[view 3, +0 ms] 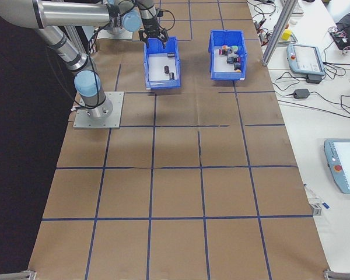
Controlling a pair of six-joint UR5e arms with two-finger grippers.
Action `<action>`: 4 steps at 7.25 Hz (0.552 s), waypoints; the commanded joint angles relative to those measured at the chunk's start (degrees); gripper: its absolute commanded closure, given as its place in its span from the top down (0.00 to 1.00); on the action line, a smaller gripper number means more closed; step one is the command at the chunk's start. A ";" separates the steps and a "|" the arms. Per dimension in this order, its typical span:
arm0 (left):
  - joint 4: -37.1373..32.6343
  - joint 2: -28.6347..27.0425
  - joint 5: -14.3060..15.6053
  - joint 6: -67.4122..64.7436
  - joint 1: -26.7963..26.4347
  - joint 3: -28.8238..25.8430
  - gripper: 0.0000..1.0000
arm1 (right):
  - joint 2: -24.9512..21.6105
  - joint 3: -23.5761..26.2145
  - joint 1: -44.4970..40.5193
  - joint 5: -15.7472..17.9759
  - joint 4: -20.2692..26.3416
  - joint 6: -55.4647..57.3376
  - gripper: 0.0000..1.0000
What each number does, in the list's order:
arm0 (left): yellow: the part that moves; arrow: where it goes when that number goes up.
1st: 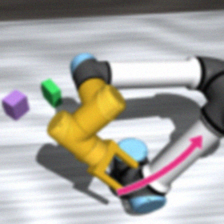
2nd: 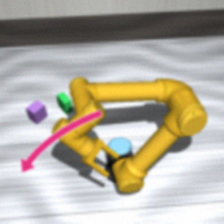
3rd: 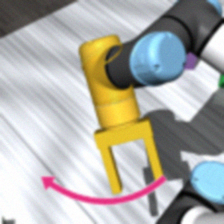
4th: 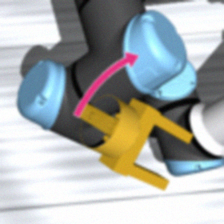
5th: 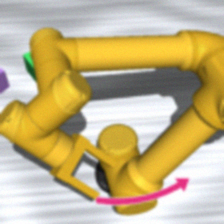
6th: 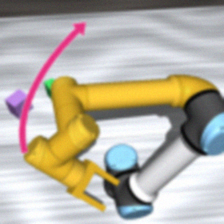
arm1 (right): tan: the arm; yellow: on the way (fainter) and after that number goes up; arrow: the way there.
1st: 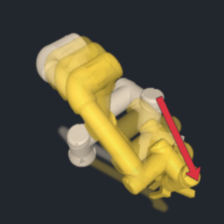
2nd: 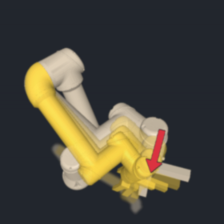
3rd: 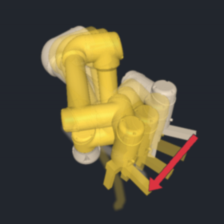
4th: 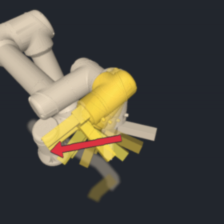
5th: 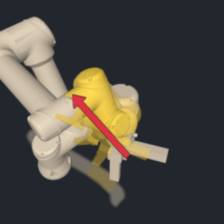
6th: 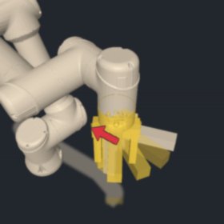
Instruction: Place button box in front
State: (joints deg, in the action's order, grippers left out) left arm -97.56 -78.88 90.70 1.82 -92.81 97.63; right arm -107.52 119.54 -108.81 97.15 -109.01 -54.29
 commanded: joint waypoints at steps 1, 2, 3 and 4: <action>0.00 0.13 0.00 0.03 0.00 0.28 0.99 | -1.64 -3.33 10.66 -0.11 3.00 0.50 1.00; 0.00 0.13 0.00 0.03 0.00 0.28 0.99 | -1.73 -4.48 17.34 -0.55 4.67 3.90 1.00; 0.00 0.13 0.00 0.03 0.00 0.36 0.99 | -1.29 -5.79 21.06 -4.82 6.07 12.37 1.00; -0.09 0.21 0.00 0.03 0.00 0.36 0.99 | 0.28 -8.24 21.70 -6.43 7.31 20.03 1.00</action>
State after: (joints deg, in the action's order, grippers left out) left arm -97.58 -78.74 90.70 1.84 -92.81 97.96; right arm -108.56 113.81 -89.86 93.38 -103.35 -43.24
